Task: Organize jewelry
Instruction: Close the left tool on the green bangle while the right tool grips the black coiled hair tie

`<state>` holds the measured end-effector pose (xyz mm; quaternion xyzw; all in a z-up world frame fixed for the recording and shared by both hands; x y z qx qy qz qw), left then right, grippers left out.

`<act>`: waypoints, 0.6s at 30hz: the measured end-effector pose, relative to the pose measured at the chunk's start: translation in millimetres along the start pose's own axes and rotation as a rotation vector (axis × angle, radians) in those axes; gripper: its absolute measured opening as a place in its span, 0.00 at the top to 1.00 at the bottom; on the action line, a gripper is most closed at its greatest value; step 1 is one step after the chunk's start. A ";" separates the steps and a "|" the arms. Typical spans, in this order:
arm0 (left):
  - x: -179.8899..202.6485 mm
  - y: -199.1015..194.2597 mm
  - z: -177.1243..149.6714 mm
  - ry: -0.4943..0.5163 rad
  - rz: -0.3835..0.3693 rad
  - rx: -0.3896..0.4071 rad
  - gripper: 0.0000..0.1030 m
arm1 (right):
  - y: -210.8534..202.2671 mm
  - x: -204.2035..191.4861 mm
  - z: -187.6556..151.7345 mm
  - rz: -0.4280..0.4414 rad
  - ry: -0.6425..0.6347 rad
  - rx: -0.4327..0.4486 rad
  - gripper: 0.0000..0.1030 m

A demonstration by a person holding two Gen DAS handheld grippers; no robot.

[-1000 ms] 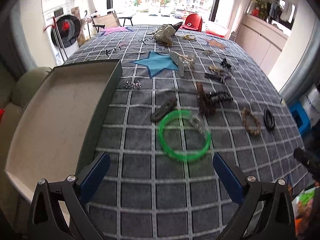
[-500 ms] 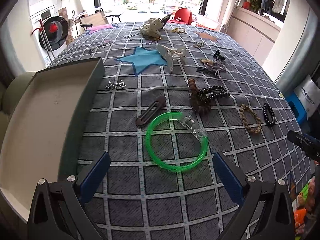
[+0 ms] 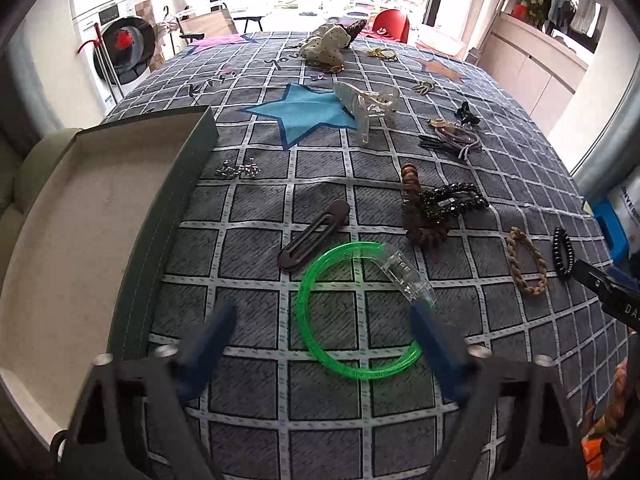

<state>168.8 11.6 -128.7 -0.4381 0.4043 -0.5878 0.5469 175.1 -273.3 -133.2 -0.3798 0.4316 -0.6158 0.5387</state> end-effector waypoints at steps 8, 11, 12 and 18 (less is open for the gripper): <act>4.6 6.6 0.1 0.010 0.048 0.004 0.47 | 20.5 -17.4 8.4 -0.015 -0.040 -0.006 0.01; 5.8 5.0 0.9 0.013 0.043 0.009 0.69 | 20.7 -18.7 10.4 -0.009 -0.038 0.005 0.03; 5.6 4.6 0.9 0.013 0.041 0.008 0.73 | 19.8 -20.0 10.7 -0.008 -0.043 0.008 0.06; 5.8 2.9 -2.0 0.019 0.016 0.007 0.92 | 12.4 -29.9 9.1 0.016 -0.073 0.029 0.34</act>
Point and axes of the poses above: each gripper's, at about its wrist camera, not at the fingertips, and y roughly the way its jaws point, x to its right, z to its top, the point moved 8 cm from there along y, roughly the way its jaws point, and after that the axes turned 13 degrees about -x, right-handed, at the moved point
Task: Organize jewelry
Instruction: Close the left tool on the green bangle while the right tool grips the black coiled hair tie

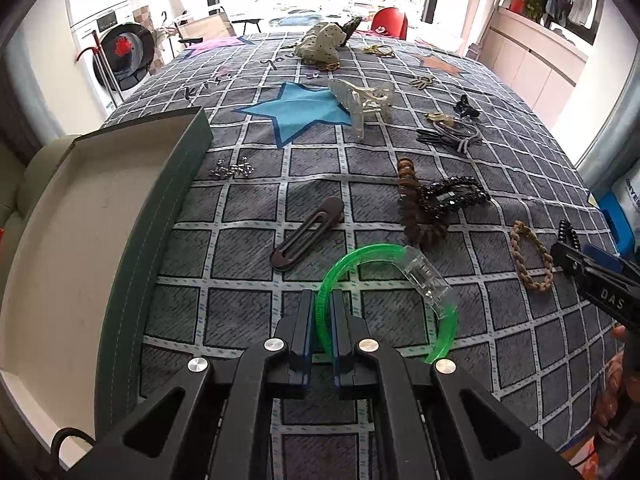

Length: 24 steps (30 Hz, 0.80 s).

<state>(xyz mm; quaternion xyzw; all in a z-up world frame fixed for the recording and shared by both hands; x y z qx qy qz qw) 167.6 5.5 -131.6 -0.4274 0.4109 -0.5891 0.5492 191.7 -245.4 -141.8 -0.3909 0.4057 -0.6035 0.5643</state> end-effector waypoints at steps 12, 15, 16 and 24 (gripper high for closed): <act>2.6 -20.0 -10.1 0.010 -0.090 0.023 0.92 | -27.2 -1.2 -11.7 0.119 0.024 0.047 0.78; 2.1 -29.1 -11.0 0.016 -0.099 0.040 0.92 | -40.2 -6.3 -16.4 0.138 0.011 0.059 0.78; 1.4 -31.4 -11.3 0.017 -0.102 0.043 0.92 | -43.9 -8.6 -18.2 0.142 0.006 0.062 0.78; -19.4 -62.0 -14.8 0.002 -0.122 0.105 0.92 | -70.6 -34.4 -21.0 0.196 -0.014 0.078 0.78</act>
Point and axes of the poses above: each gripper's, at about its wrist camera, not at the fingertips, and y roughly the way its jaws point, x to its right, z to its top, the point moved 8 cm from there along y, roughly the way its jaws point, and after that the axes turned 13 degrees about -x, right-handed, at the moved point
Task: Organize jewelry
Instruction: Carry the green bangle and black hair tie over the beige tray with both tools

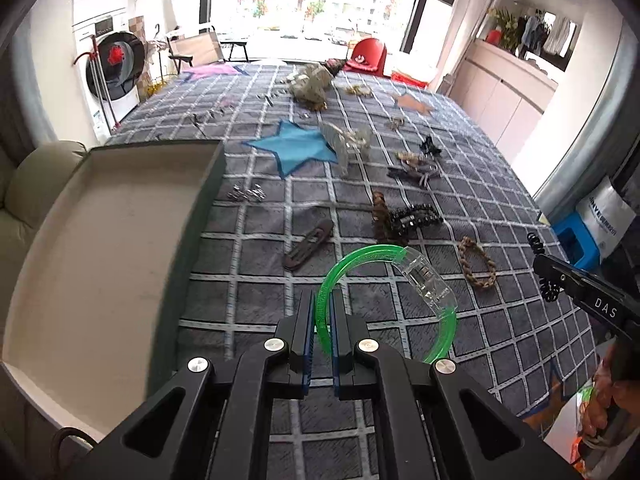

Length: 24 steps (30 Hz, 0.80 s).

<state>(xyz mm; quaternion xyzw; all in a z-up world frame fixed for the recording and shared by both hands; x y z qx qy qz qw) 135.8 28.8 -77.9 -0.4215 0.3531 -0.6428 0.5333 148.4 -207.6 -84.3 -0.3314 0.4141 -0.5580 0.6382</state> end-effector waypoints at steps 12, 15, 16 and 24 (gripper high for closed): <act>-79.7 -53.3 12.8 -0.082 0.040 0.105 0.92 | -32.2 -112.5 35.3 0.074 -0.181 0.066 0.78; -110.5 -60.4 19.0 -0.120 0.082 0.125 0.92 | -30.2 -151.6 45.7 0.108 -0.249 0.060 0.78; -122.5 -61.1 21.7 -0.135 0.101 0.128 0.92 | -28.4 -162.6 48.0 0.122 -0.266 0.053 0.78; -186.8 -51.8 43.5 -0.203 0.167 0.113 0.92 | -5.9 -262.2 72.3 0.202 -0.420 0.012 0.78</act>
Point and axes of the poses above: each gripper's, at about its wrist camera, not at the fingertips, and y roughly the way its jaws point, x to its right, z to its top, the point moved 8 cm from there along y, roughly the way its jaws point, and after that the axes turned 13 degrees about -x, right-handed, at the moved point
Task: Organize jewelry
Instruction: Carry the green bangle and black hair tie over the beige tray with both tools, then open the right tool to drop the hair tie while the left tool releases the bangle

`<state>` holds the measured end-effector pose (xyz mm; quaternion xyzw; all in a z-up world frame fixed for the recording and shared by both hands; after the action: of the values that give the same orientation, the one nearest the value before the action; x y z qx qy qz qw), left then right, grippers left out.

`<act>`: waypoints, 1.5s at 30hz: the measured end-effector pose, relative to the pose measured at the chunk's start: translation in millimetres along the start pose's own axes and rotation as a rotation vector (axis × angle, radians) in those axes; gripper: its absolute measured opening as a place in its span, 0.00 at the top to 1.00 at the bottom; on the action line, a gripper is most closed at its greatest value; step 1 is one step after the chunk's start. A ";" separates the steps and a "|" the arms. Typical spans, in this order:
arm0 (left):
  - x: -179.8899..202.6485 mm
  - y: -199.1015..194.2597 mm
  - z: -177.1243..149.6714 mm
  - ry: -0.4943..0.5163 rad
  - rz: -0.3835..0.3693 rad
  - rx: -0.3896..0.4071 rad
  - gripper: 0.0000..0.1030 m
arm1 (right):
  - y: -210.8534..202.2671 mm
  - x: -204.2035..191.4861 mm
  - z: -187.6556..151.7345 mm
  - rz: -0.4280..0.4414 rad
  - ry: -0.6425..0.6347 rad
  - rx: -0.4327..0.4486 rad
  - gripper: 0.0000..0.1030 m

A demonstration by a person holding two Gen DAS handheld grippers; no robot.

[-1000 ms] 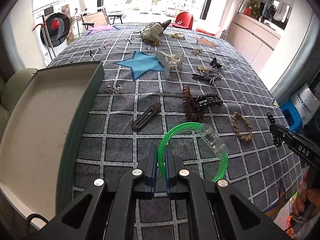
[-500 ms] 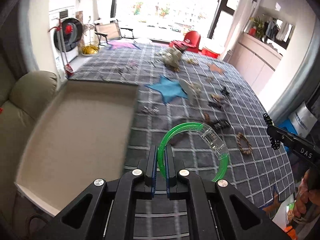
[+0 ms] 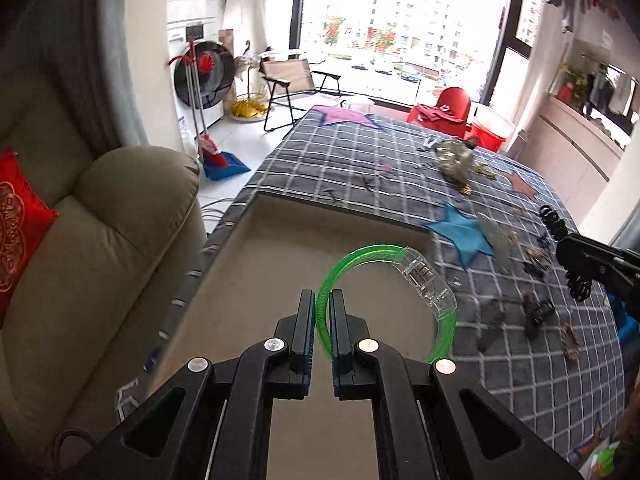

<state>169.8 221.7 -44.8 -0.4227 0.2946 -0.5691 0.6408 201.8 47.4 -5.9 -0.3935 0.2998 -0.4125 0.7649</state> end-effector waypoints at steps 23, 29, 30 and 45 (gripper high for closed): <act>-40.2 116.5 37.9 -0.038 0.136 -0.183 0.92 | 180.2 -26.3 34.6 0.079 0.027 -0.283 0.78; -38.7 118.6 37.1 -0.017 0.166 -0.184 0.91 | 183.6 -28.3 35.9 0.061 -0.003 -0.276 0.77; -38.4 118.4 36.9 -0.014 0.171 -0.184 0.91 | 183.5 -28.0 35.8 0.061 -0.003 -0.274 0.77; -42.9 110.1 33.9 -0.023 0.213 -0.178 0.91 | 148.8 -20.5 40.4 0.088 0.038 -0.206 0.39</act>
<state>244.1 270.2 -129.9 -0.4507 0.3800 -0.4645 0.6608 282.4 131.5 -108.9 -0.4485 0.3719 -0.3530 0.7321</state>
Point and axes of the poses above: each gripper's, at about its wrist camera, not at the fingertips, and y roughly the way its jaws point, x to its right, z to its top, the point moved 8 cm from there along y, roughly the way its jaws point, and after that the axes turned 13 degrees about -x, right-handed, at the moved point
